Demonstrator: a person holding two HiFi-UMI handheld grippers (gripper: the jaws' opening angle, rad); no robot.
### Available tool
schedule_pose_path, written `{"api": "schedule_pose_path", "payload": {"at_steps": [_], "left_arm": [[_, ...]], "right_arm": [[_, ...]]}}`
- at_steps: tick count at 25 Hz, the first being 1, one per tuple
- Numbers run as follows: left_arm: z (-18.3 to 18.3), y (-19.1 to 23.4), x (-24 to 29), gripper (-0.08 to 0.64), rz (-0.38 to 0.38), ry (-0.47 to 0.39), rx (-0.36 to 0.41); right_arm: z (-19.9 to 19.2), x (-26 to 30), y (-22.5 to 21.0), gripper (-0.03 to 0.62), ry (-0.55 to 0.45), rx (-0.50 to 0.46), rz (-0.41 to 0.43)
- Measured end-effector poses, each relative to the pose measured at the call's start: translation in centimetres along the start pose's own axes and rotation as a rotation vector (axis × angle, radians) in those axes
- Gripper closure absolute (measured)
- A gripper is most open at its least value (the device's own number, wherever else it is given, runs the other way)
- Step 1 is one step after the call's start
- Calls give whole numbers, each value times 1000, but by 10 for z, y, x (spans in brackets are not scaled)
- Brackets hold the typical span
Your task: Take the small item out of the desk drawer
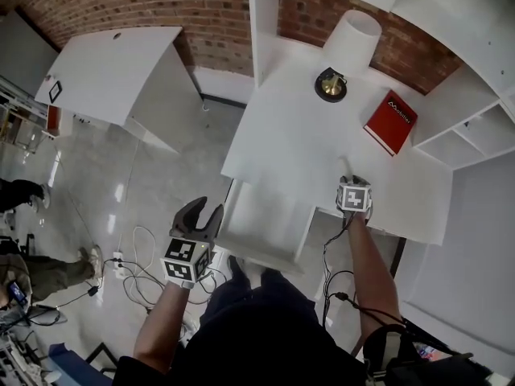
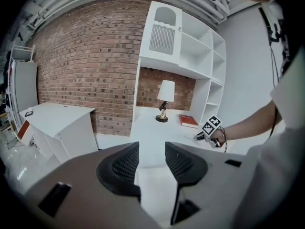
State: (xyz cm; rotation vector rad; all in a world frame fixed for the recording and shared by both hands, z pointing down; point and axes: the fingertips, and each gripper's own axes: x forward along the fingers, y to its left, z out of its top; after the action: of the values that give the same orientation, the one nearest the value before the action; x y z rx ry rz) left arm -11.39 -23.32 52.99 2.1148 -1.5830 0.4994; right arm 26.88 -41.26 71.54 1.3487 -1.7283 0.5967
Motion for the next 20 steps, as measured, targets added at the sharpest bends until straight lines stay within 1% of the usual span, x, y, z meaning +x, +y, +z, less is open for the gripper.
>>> {"api": "schedule_pose_path", "payload": {"at_steps": [1,3,5,8,10,12,15,17,20], "left_arm": [[2,-2,0,391,0,-6,-1],[8,-6,2,392,1,-25,-3],[14,-9,3,391,2,-40,-3],[25,-12,3,391,5,-61,-1],[34,-12,2,391,5,-83,-13],[43,-13,2,391,4,-108,-26],[59,-11,0,392,8,-151,-26],[70,-9,-3,391,12,-178,-12],[93,-9,-9,392,21,-227,36]], "right_arm": [[0,1,1,440,-3,3,5],[2,1,2,395,-20,33,31],[7,-4,3,385,-52,86,59],[19,-23,-2,391,-124,144,81],[30,-41,-6,411,-181,168,94],[42,-60,-10,422,-240,182,98],[61,-89,-14,437,-337,192,110],[78,-114,-13,451,-425,195,126],[105,-163,-13,463,-570,192,141]]}}
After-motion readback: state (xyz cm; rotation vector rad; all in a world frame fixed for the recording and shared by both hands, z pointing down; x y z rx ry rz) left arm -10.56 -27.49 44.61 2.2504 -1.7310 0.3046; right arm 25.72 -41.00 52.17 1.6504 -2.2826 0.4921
